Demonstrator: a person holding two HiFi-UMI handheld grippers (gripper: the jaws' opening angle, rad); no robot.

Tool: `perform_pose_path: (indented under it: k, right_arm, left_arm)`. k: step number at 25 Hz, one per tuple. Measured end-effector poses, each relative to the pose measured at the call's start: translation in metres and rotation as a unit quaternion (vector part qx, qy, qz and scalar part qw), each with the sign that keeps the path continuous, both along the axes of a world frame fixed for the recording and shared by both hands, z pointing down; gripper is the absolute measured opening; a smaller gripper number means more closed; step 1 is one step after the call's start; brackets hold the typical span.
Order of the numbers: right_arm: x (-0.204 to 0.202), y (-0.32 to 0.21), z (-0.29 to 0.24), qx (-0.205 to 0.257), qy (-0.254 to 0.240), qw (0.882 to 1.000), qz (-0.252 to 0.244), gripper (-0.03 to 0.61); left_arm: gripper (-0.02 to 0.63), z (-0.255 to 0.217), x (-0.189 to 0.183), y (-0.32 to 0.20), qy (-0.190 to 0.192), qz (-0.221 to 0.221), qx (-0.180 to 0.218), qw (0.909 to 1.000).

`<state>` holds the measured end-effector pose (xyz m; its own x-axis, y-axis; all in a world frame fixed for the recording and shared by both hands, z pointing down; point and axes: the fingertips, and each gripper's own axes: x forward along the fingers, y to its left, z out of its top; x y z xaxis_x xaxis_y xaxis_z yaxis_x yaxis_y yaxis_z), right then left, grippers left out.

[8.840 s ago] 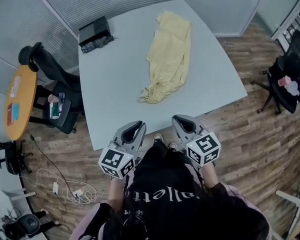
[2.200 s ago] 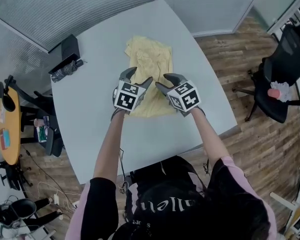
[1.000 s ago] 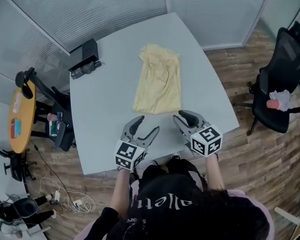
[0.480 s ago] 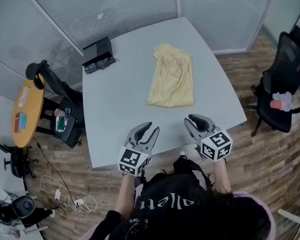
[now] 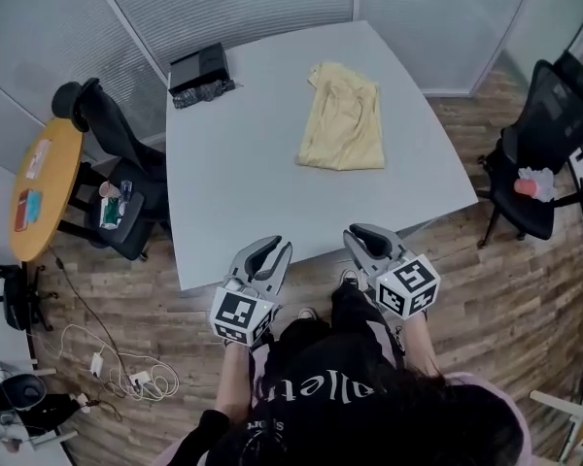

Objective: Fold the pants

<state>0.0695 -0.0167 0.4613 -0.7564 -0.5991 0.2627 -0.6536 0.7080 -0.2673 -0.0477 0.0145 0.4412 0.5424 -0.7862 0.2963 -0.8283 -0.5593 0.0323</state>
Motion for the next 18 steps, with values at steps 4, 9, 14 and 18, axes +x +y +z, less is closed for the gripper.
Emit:
perform_pose_path:
  k: [4,9,14,18]
  right_arm:
    - [-0.013,0.032,-0.004,0.01,0.002,1.0,0.002,0.046]
    - [-0.02,0.059,-0.009,0.014,0.005,1.0,0.004,0.034]
    - [-0.024,0.072,-0.012,0.019,0.011,1.0,0.001,0.031]
    - [-0.031,0.076,-0.013,0.025,0.013,1.0,-0.002,0.029]
  left_arm:
    - [0.084,0.001,-0.004,0.023,0.007,0.015,0.004,0.9999]
    - [0.08,0.0,0.001,0.037,0.018,0.038,0.008,0.9991]
    - [0.078,0.001,0.007,0.045,0.022,0.059,0.012,0.998]
    - [0.078,0.001,0.006,0.046,0.02,0.065,0.015,0.9976]
